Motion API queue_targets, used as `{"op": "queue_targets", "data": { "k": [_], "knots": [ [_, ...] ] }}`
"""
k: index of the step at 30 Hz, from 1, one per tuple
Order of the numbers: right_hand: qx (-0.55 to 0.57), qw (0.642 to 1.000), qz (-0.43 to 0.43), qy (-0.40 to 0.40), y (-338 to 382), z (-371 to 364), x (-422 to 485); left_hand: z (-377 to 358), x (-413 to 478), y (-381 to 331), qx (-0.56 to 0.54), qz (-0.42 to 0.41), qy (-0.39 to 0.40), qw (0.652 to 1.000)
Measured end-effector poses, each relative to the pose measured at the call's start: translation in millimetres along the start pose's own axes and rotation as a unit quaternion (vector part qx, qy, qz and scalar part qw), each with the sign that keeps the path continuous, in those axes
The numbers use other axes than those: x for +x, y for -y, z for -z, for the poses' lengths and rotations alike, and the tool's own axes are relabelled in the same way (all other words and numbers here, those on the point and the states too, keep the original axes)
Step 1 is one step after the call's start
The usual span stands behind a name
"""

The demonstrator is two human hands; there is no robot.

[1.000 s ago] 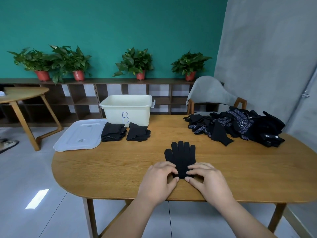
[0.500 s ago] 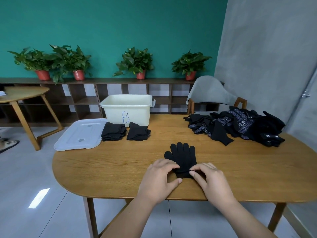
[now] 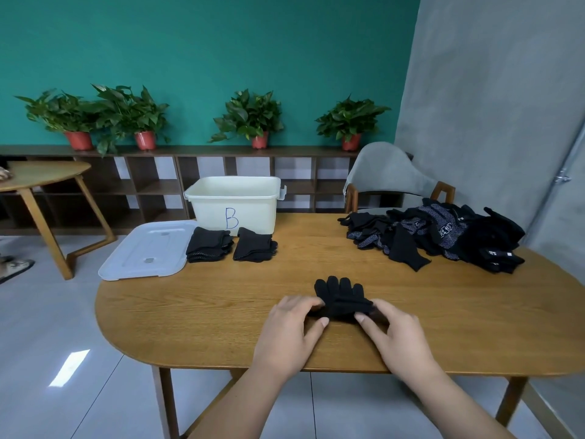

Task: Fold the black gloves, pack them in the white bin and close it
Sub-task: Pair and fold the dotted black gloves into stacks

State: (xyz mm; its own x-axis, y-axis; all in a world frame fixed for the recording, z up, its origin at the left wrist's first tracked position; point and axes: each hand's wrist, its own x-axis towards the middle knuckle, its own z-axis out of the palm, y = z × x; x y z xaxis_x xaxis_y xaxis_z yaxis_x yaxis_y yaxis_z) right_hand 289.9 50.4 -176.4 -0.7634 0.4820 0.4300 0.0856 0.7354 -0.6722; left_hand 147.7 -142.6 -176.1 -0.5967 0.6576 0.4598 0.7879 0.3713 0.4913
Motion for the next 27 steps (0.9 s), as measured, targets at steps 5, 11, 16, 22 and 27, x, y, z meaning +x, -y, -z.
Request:
{"op": "queue_targets", "data": {
  "k": [5,11,16,22,27],
  "knots": [
    [0.127,0.989,-0.072,-0.036,-3.2,2.1,3.6,0.5,-1.9,0.4,-0.045,0.026,0.006,0.999],
    [0.160,0.975,-0.142,-0.059,-1.3,6.7,8.4,0.2,-2.1,2.0,-0.078,0.020,0.025,0.996],
    [0.067,0.978,-0.172,-0.096,1.4,1.6,13.6,-0.6,-3.6,2.6,-0.052,-0.019,0.057,0.997],
    [-0.030,0.975,-0.177,-0.134,-3.6,-10.9,21.1,-1.8,-2.7,2.0,-0.020,-0.050,0.091,0.994],
    [-0.117,0.972,-0.123,-0.162,-0.7,-20.1,14.7,-2.9,-4.4,0.9,0.024,-0.060,0.104,0.992]
  ]
}}
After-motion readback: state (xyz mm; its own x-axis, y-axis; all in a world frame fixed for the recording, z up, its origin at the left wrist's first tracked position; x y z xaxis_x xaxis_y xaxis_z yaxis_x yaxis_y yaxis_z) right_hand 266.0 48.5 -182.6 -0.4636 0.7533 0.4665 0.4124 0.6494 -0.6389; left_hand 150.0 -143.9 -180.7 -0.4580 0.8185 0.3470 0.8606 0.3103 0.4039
